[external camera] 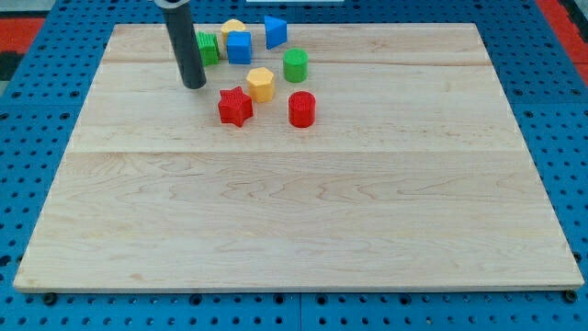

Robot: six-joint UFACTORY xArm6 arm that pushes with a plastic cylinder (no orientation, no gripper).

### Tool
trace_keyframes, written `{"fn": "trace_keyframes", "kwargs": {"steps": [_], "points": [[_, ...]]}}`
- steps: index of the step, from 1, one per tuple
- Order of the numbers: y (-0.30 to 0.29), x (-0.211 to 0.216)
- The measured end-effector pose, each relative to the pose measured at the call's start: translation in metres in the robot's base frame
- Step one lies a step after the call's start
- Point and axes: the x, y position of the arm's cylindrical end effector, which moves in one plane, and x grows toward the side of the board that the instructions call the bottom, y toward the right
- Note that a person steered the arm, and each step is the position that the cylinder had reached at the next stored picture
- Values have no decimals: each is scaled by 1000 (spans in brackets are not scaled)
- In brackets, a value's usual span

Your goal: Slightly push the green circle towards the top of the board

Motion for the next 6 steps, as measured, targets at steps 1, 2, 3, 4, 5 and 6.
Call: {"fn": "trace_keyframes", "kwargs": {"steps": [1, 2, 3, 4, 5, 6], "points": [[59, -21], [125, -7], [106, 29], [112, 7], [147, -20], [214, -13]]}}
